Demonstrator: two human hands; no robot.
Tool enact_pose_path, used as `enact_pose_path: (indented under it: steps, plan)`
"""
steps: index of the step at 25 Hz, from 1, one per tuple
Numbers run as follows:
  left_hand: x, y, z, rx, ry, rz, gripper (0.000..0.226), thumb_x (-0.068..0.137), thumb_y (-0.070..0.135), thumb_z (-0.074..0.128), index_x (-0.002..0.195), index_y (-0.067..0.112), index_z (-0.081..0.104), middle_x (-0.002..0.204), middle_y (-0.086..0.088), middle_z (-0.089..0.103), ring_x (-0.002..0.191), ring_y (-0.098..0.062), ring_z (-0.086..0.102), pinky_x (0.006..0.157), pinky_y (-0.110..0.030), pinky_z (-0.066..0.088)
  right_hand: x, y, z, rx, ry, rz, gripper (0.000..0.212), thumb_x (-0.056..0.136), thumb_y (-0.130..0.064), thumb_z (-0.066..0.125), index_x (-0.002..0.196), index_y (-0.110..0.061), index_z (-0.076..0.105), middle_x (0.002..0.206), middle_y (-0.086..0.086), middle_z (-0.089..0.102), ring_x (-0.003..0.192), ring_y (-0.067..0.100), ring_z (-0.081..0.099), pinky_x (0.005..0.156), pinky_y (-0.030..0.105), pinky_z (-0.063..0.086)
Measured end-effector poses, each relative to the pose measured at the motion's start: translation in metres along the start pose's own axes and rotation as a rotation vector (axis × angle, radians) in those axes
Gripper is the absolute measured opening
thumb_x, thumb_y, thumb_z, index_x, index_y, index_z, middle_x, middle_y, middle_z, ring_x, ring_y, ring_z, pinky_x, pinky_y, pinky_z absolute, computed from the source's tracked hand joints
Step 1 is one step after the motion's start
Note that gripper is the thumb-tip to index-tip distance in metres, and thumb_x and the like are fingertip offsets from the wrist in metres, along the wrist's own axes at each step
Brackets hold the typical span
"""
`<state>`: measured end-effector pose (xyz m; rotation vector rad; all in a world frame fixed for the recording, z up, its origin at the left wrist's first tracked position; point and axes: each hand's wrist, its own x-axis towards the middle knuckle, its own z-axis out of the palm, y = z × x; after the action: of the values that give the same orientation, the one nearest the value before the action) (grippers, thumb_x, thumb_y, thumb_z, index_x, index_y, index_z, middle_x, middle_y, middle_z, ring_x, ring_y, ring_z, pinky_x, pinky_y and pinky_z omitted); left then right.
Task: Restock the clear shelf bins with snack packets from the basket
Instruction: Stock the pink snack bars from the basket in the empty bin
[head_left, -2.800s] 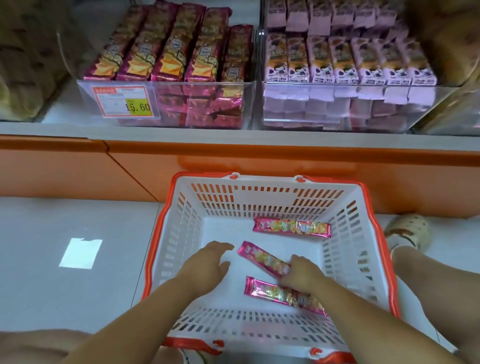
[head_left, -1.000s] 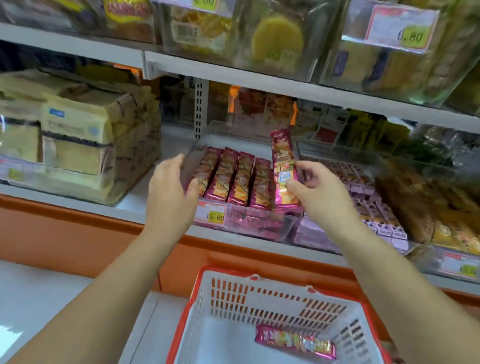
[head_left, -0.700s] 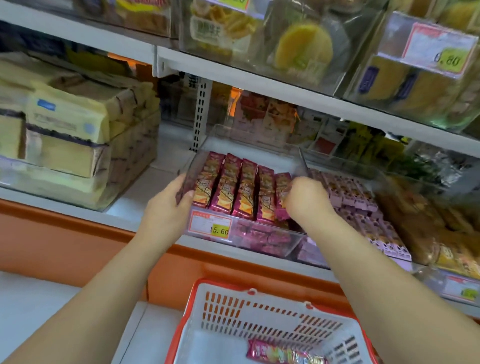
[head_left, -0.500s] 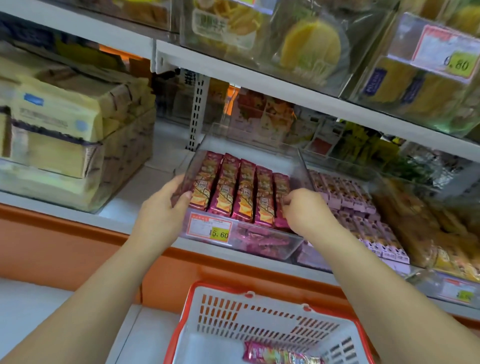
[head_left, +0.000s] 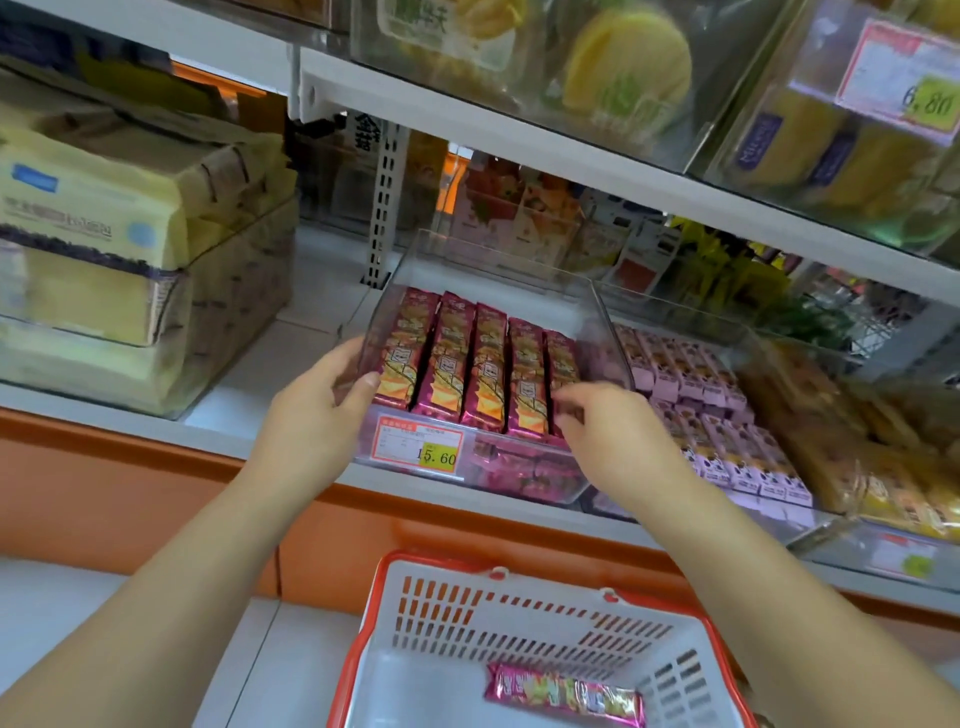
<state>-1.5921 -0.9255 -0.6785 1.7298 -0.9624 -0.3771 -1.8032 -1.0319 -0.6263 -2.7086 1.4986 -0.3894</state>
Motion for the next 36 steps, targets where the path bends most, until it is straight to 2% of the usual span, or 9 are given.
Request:
enact_pose_path:
  steps: [4, 8, 13, 18, 23, 27, 30, 33, 36]
  plan:
    - [-0.019, 0.006, -0.003, 0.211, 0.259, 0.174, 0.051, 0.092, 0.019, 0.059, 0.14, 0.015, 0.043, 0.126, -0.013, 0.05, 0.116, -0.025, 0.049, 0.099, -0.034, 0.037, -0.079, 0.024, 0.026, 0.51, 0.504, -0.179, 0.026, 0.093, -0.013, 0.051, 0.117, -0.014, 0.062, 0.104, -0.008, 0.063, 0.098, 0.005, 0.059, 0.087, 0.015, 0.046]
    - [-0.07, 0.02, 0.024, 0.278, 0.046, 0.536, 0.034, 0.091, 0.017, 0.053, 0.124, 0.016, 0.055, 0.108, 0.0, 0.052, 0.094, -0.007, 0.048, 0.084, -0.022, 0.041, -0.139, 0.113, 0.145, 0.386, 0.038, 0.245, 0.028, 0.09, -0.01, 0.053, 0.114, -0.02, 0.064, 0.111, -0.006, 0.061, 0.103, 0.019, 0.058, 0.087, 0.031, 0.049]
    - [-0.13, -0.046, 0.101, 0.499, -0.606, 0.297, 0.035, 0.095, 0.03, 0.048, 0.128, 0.04, 0.047, 0.131, 0.02, 0.047, 0.111, -0.005, 0.052, 0.091, -0.031, 0.05, -0.181, 0.197, 0.253, 0.118, -0.581, 0.401, 0.036, 0.093, -0.017, 0.052, 0.129, -0.015, 0.056, 0.132, 0.01, 0.053, 0.121, 0.029, 0.049, 0.099, 0.03, 0.04]
    - [-0.18, -0.116, 0.144, 0.56, -0.808, -0.079, 0.038, 0.097, 0.031, 0.05, 0.135, 0.036, 0.044, 0.14, 0.014, 0.043, 0.111, -0.001, 0.053, 0.092, -0.014, 0.039, -0.173, 0.21, 0.287, -0.205, -0.707, 0.291, 0.044, 0.092, -0.014, 0.045, 0.137, -0.016, 0.04, 0.142, 0.008, 0.041, 0.134, 0.03, 0.034, 0.113, 0.038, 0.026]
    - [-0.218, -0.134, 0.158, 0.593, -0.897, -0.152, 0.039, 0.097, 0.033, 0.05, 0.135, 0.039, 0.043, 0.139, 0.018, 0.043, 0.113, 0.003, 0.05, 0.092, -0.008, 0.035, -0.179, 0.207, 0.297, -0.343, -0.756, 0.263, 0.04, 0.091, -0.026, 0.047, 0.13, -0.018, 0.045, 0.133, 0.005, 0.049, 0.128, 0.026, 0.037, 0.107, 0.039, 0.032]
    - [-0.214, -0.135, 0.158, 0.63, -0.93, -0.182, 0.043, 0.097, 0.034, 0.05, 0.139, 0.033, 0.04, 0.144, 0.012, 0.04, 0.118, -0.005, 0.051, 0.098, -0.015, 0.037, -0.198, 0.18, 0.286, 0.193, -0.952, 0.492, 0.05, 0.084, -0.052, 0.059, 0.112, -0.011, 0.051, 0.112, 0.012, 0.054, 0.095, 0.026, 0.059, 0.073, 0.03, 0.048]
    - [-0.211, -0.131, 0.157, 0.66, -0.954, -0.241, 0.045, 0.099, 0.039, 0.046, 0.142, 0.029, 0.039, 0.147, 0.005, 0.04, 0.121, -0.012, 0.052, 0.102, -0.025, 0.041, -0.207, 0.149, 0.257, 0.686, -0.933, 0.723, 0.036, 0.082, -0.035, 0.067, 0.095, -0.012, 0.043, 0.086, 0.011, 0.059, 0.055, 0.021, 0.058, 0.045, 0.025, 0.044]
    - [-0.214, -0.119, 0.156, 0.605, -0.949, -0.378, 0.053, 0.099, 0.049, 0.039, 0.144, 0.02, 0.04, 0.145, -0.002, 0.046, 0.127, -0.017, 0.049, 0.104, -0.028, 0.038, -0.215, 0.119, 0.22, 0.89, -0.845, 0.701, 0.033, 0.082, -0.028, 0.067, 0.097, -0.014, 0.041, 0.083, 0.009, 0.059, 0.052, 0.017, 0.051, 0.045, 0.024, 0.039]
    - [-0.215, -0.096, 0.151, 0.148, -0.772, -0.708, 0.05, 0.096, 0.05, 0.046, 0.131, 0.016, 0.054, 0.125, -0.003, 0.062, 0.11, -0.017, 0.061, 0.091, -0.032, 0.051, -0.231, 0.096, 0.193, 1.019, -0.689, 0.599, 0.039, 0.08, -0.027, 0.074, 0.103, -0.02, 0.044, 0.1, 0.004, 0.063, 0.06, 0.016, 0.057, 0.053, 0.026, 0.045]
